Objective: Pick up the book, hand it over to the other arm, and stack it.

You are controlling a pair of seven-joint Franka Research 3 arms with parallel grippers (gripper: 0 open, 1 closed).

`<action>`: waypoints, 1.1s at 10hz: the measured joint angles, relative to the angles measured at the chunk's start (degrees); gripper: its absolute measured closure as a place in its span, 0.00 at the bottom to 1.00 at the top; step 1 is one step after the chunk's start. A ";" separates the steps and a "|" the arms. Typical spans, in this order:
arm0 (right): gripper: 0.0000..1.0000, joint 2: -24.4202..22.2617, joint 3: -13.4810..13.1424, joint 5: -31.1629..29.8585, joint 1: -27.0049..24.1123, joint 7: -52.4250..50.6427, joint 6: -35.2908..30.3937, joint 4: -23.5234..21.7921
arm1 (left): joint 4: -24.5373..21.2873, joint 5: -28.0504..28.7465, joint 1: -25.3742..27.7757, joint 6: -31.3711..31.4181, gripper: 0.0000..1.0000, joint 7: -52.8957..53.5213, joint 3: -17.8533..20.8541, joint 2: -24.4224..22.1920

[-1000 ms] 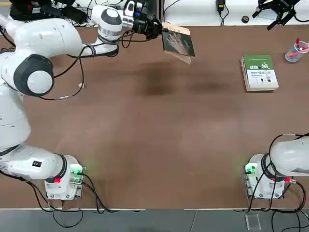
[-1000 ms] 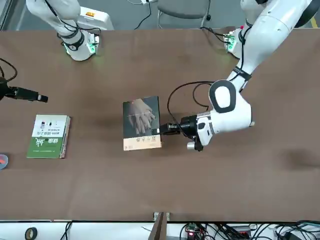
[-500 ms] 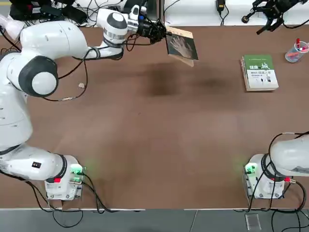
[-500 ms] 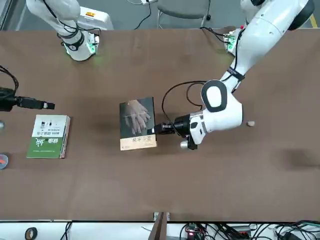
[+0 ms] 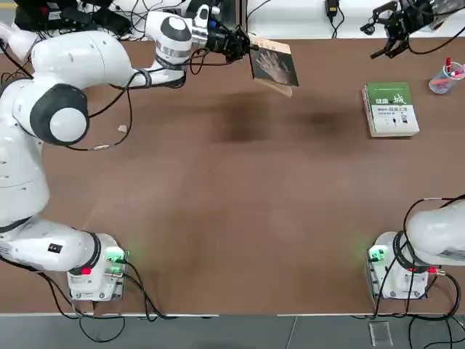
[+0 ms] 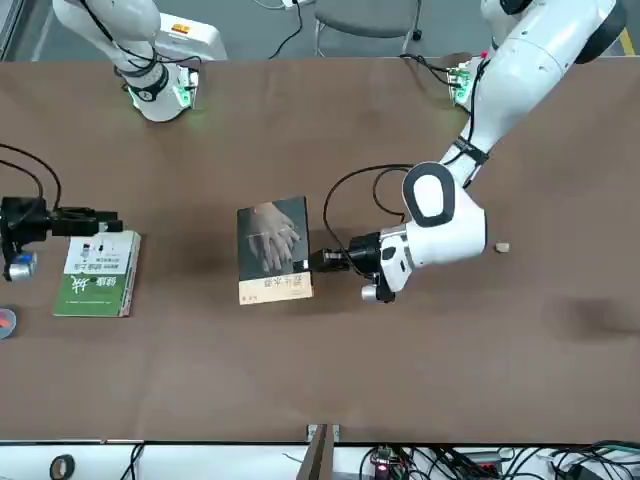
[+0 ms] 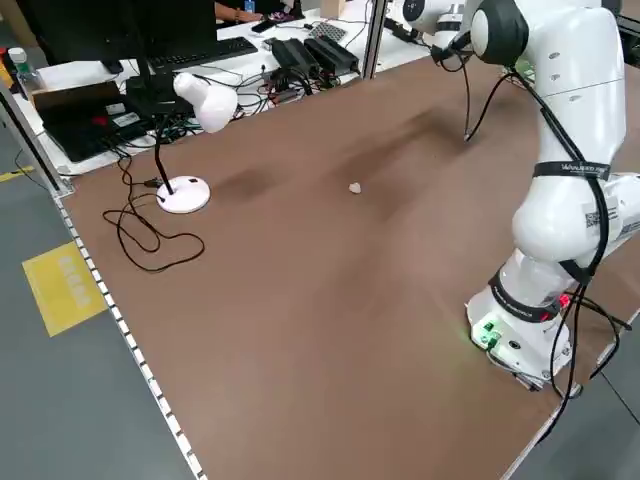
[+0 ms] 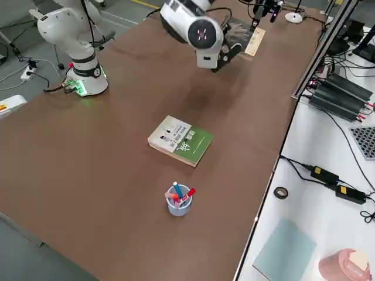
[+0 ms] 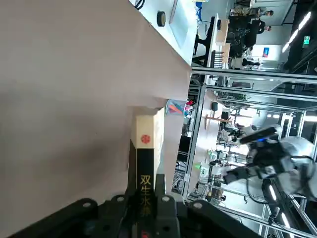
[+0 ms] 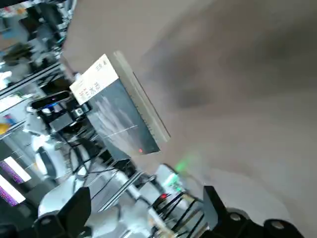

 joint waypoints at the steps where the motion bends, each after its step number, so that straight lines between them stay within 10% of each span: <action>1: 0.00 1.95 0.00 1.89 -0.57 -2.34 -0.50 -0.27 | 0.08 0.00 -0.01 0.00 0.99 0.00 0.00 0.02; 11: 0.00 7.87 0.72 12.09 -0.26 -13.57 6.64 -1.82 | 1.30 -0.01 -1.06 0.00 0.99 -0.22 -0.06 0.46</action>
